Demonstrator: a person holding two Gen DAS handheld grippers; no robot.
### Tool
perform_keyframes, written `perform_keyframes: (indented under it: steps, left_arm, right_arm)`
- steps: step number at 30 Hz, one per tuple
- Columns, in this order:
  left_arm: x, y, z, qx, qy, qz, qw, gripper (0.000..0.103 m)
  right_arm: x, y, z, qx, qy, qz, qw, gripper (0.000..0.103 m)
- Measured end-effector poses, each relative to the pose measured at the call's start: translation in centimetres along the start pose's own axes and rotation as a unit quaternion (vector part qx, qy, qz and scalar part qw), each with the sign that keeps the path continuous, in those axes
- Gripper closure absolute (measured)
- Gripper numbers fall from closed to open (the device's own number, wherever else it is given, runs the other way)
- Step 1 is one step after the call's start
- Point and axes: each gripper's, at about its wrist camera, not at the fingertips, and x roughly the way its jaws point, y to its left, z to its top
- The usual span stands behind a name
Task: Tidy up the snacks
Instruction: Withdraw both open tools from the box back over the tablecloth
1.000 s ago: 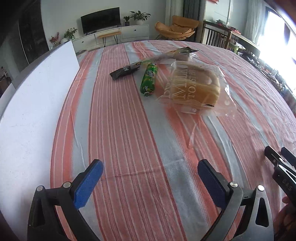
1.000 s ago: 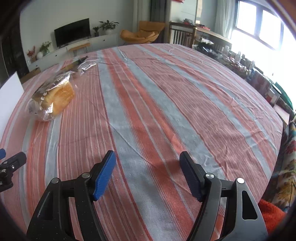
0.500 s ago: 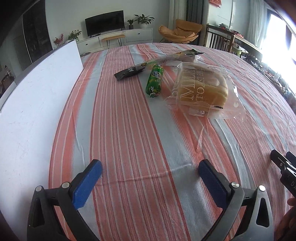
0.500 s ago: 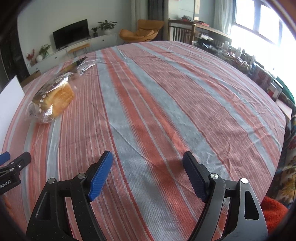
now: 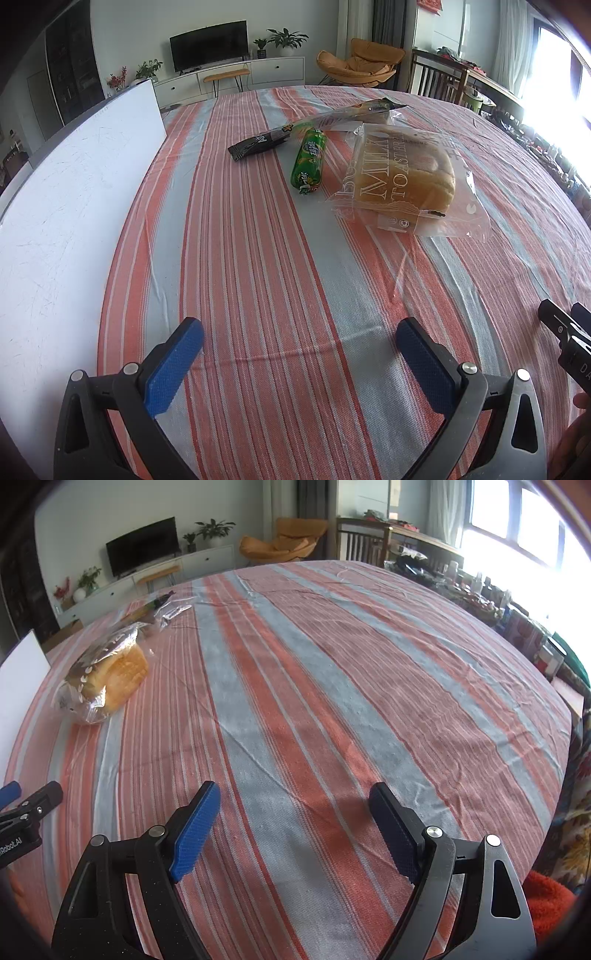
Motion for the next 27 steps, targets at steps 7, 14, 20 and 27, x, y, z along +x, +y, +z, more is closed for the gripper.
perform_keyframes:
  steps: [7,14,20,27]
  left_arm:
    - [0.0,0.0,0.0,0.000,0.000,0.000,1.0000,0.000]
    - [0.0,0.0,0.0,0.000,0.000,0.000,1.0000,0.000]
    - [0.0,0.0,0.0,0.000,0.000,0.000,1.0000,0.000]
    - [-1.5,1.2,2.2,-0.061,-0.007,-0.024,0.9978,0.000]
  right_arm:
    - [0.0,0.0,0.0,0.000,0.000,0.000,1.000,0.018]
    - [0.0,0.0,0.0,0.000,0.000,0.000,1.000,0.017]
    - [-0.1,0.0,0.0,0.000,0.000,0.001,1.000,0.017]
    - [-0.1,0.1,-0.1,-0.001,0.001,0.002,1.000,0.017]
